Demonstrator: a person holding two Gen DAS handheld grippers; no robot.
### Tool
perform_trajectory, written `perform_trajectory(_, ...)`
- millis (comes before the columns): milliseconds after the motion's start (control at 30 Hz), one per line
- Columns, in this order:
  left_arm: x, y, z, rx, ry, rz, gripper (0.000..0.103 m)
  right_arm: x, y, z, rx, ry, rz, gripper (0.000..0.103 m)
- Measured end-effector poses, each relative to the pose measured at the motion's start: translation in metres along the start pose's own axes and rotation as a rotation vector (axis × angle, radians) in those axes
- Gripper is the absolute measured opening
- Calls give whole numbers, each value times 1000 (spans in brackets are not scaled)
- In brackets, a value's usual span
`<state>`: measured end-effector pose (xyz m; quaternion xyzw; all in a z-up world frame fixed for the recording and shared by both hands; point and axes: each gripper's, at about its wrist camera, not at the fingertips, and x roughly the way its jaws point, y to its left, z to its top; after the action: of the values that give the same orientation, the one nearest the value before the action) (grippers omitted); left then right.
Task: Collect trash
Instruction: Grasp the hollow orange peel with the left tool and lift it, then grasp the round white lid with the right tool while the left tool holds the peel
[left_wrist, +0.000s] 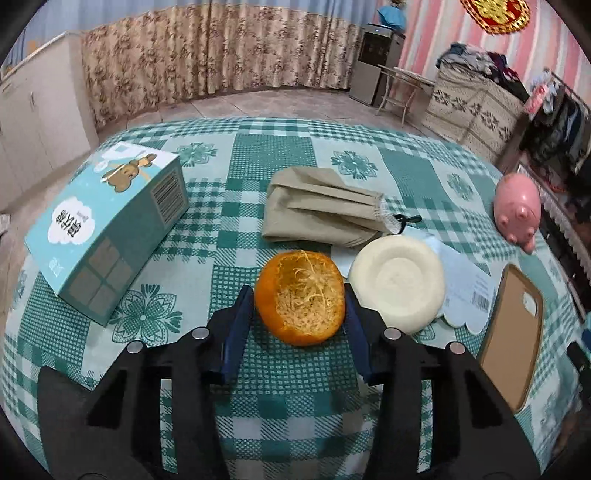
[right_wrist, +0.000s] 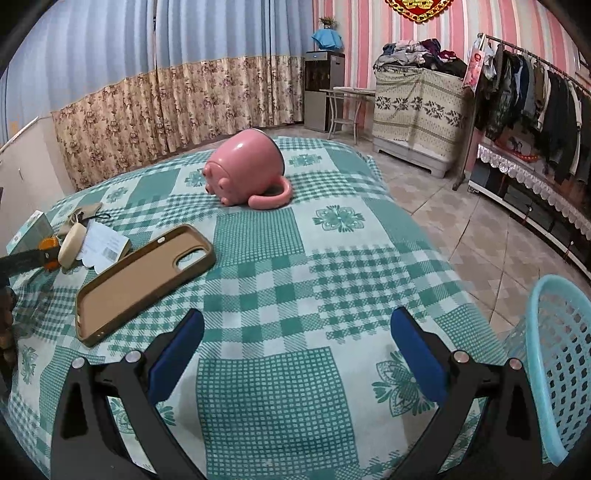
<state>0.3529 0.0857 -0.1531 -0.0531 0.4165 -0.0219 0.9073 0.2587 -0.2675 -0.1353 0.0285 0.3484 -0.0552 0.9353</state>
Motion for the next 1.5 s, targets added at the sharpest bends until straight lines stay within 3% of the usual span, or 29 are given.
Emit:
perform_trajectory(233, -4, -5, -1, 32, -10, 22, 37, -5, 1, -1, -7, -15, -1, 99)
perform_trajectory(400, -34, 1, 3, 43, -87, 51, 37, -11, 15, 8, -19, -27, 49, 99)
perform_trajectory(567, -72, 11, 12, 56, -181, 97, 37, -4, 61, 25, -92, -13, 111, 99)
perform_trajectory(700, -85, 25, 17, 68, -207, 152, 37, 0, 124, 41, -160, -26, 173, 99)
perform_trajectory(933, -100, 62, 21, 34, -201, 206, 37, 21, 217, 41, -285, -7, 194, 98)
perform_trajectory(1133, -91, 104, 20, -89, -150, 208, 37, 41, 259, 37, -342, 44, 154, 98)
perform_trajectory(1233, -90, 106, 19, -84, -149, 233, 37, 46, 272, 36, -361, 53, 142, 97)
perform_trajectory(1333, -89, 108, 19, -77, -148, 246, 37, 49, 278, 34, -382, 56, 125, 86)
perform_trajectory(1400, -88, 109, 18, -83, -142, 240, 37, 51, 283, 32, -402, 71, 130, 68)
perform_trajectory(1500, -85, 110, 19, -91, -136, 239, 37, 48, 283, 33, -408, 58, 138, 61)
